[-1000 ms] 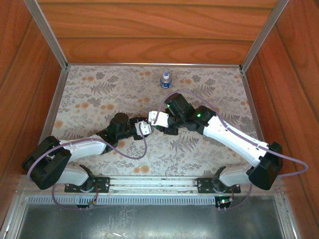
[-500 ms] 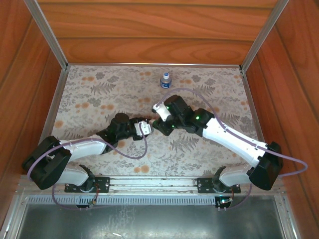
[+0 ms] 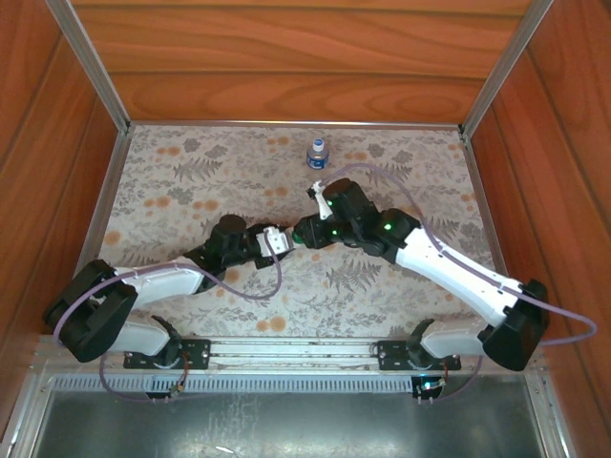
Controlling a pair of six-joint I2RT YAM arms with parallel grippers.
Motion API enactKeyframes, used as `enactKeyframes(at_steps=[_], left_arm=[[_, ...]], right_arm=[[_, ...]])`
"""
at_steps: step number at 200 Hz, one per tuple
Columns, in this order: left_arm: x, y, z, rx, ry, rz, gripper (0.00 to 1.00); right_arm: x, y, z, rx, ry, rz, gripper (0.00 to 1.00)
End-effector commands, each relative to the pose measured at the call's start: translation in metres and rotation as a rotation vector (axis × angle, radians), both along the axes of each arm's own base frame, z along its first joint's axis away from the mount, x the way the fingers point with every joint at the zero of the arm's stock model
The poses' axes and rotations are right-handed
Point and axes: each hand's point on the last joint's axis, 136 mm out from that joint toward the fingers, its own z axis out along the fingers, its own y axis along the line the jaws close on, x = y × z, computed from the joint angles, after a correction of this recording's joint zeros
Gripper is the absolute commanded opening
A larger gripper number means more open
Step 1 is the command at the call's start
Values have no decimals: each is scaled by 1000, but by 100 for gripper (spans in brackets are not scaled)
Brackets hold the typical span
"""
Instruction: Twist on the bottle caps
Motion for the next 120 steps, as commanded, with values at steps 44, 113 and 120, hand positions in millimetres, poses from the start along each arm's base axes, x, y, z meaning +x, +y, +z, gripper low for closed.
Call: enactKeyframes(at_steps=[44,113,120], left_arm=[[9,-5,57,-334,386,-38,50],[12,-6,63,-355,409,-29,50],[11,-6,63,-355,407,-30,50]], right_arm=[[-1,-19,69,102,-408,101,72],[3,14,69,205,-406,171,72],[5,16,68,206,-408,168,72]])
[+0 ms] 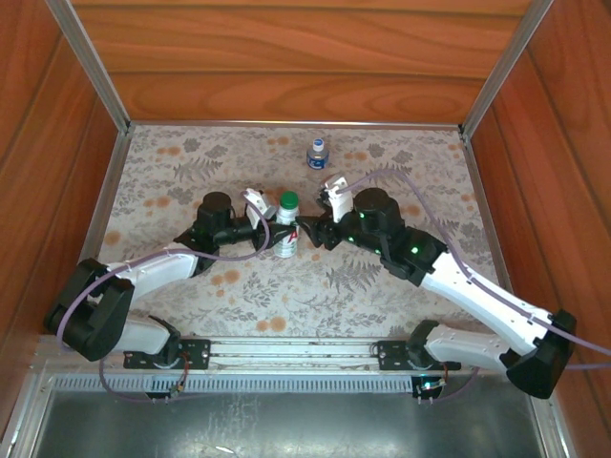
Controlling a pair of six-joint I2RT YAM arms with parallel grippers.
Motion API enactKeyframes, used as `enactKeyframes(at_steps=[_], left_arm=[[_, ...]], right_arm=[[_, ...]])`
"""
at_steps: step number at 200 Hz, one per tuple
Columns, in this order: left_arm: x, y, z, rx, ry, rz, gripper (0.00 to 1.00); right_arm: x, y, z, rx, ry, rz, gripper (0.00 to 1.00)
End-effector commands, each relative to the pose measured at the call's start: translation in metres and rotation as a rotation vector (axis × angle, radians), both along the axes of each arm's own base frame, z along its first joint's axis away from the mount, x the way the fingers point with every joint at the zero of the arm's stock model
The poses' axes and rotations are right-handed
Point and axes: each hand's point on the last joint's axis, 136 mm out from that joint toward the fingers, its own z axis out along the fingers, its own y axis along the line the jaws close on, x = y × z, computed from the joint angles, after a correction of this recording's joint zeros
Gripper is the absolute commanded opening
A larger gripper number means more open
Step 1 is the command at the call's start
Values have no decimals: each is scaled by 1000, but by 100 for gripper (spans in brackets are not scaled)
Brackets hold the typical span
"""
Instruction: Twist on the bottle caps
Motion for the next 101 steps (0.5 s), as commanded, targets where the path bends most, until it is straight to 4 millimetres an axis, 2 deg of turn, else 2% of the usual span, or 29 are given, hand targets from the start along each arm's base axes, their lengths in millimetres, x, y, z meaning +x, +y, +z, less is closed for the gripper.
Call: enactKeyframes(at_steps=[1,41,70,101], left_arm=[[0,-3,13,-37,8,-22,50],[0,-3,13,-35,-3,-23,50],[2,-4,10,-29,3,-18,50],[2,-4,9,-26,-2,-20,50]], right_arm=[[8,12,13,47,-40,22,72],[27,21,0,41,-12,-42,69],[30,36,-8,52,13,-8,67],[35,46,-13,59,21,7,58]])
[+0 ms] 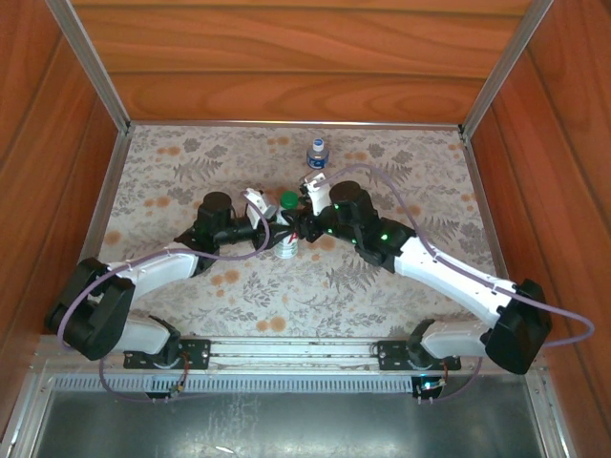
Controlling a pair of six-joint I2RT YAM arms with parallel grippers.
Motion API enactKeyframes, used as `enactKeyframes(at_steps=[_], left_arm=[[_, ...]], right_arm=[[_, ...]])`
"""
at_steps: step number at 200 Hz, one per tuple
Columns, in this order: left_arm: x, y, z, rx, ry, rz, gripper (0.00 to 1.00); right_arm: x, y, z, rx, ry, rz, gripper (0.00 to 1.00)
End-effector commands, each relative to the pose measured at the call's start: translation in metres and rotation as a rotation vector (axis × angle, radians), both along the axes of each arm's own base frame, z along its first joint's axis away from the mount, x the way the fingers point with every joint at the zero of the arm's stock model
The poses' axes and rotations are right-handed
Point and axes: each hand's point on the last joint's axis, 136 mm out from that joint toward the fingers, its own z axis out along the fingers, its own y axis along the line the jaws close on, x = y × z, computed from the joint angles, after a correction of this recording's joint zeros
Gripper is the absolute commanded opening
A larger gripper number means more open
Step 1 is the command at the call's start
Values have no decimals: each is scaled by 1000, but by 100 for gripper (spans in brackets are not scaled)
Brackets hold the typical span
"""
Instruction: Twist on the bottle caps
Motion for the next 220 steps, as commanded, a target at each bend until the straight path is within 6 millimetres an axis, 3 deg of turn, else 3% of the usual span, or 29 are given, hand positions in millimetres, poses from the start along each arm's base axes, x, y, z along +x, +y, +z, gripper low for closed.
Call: enactKeyframes(at_steps=[1,26,52,112,139,161,174,181,204,220], left_arm=[[3,-3,11,-22,-20,-16,50],[3,-3,10,-17,-29,-17,50],[3,-3,8,-11,-34,-15,50],[2,-4,6,-9,-32,-23,50],[2,-4,6,-7,-35,-17,50],[3,-3,4,-2,-36,-14,50],[3,-3,3,1,-36,-15,56],[4,-3,3,1,-33,-11,68],[8,1,2,10,-39,29,93],[8,7,4,13,-57,61,100]], right_arm=[[7,12,20,71,-26,10,58],[12,16,18,81,-19,-2,49],[16,18,17,89,-9,-19,47],[21,23,12,87,-2,-26,55],[21,22,11,79,-3,-25,45],[19,19,12,69,-14,-25,30],[20,18,11,58,-24,-25,26],[21,17,12,56,-32,-30,26],[26,14,13,26,-63,-49,27],[35,10,11,-15,-90,-81,27]])
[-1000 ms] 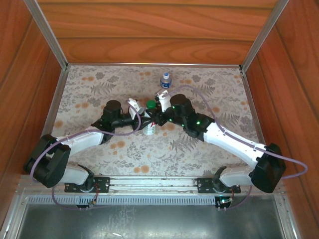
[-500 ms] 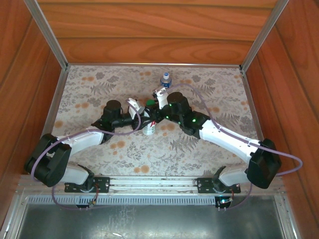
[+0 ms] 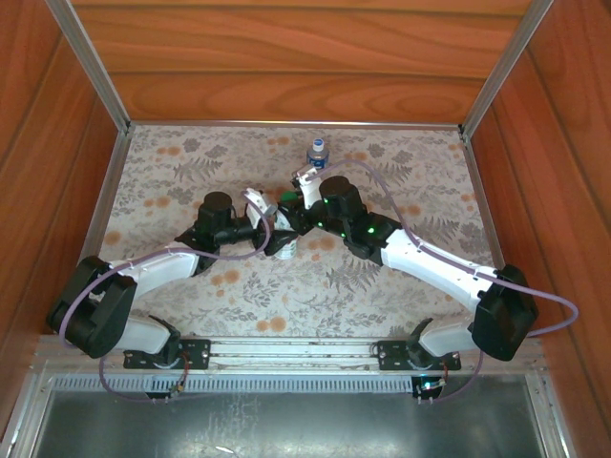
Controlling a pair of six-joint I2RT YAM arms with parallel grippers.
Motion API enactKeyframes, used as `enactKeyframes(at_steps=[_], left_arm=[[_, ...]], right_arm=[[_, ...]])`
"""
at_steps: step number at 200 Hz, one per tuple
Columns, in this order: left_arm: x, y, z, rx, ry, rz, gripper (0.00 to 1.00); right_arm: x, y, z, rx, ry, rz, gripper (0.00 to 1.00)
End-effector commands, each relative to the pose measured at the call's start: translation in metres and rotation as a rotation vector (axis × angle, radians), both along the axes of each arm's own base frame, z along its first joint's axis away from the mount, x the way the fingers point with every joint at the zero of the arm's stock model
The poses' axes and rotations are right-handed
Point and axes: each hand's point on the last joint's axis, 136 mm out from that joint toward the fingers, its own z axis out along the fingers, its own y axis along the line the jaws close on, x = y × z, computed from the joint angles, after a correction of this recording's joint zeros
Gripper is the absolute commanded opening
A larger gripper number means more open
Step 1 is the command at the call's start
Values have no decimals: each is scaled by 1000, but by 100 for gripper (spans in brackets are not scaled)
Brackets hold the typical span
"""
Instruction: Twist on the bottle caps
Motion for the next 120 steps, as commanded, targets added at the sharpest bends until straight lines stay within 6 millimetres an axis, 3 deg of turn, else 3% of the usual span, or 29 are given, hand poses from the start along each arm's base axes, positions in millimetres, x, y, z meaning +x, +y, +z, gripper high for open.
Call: enactKeyframes(at_steps=[1,57,81,116,120], left_arm=[[2,5,8,-4,-42,42,100],[2,38,15,-20,-66,217,100],[3,61,10,-29,-43,323,100],[-1,92,-12,-5,18,470,100],[0,96,-16,2,25,492,100]], right_arm=[[14,-4,17,-26,-79,-46,27],[59,-29,12,-2,-118,-91,27],[86,-27,7,-14,-145,-75,28],[124,-12,8,20,-212,-50,29],[131,-7,-6,5,-197,-43,29]])
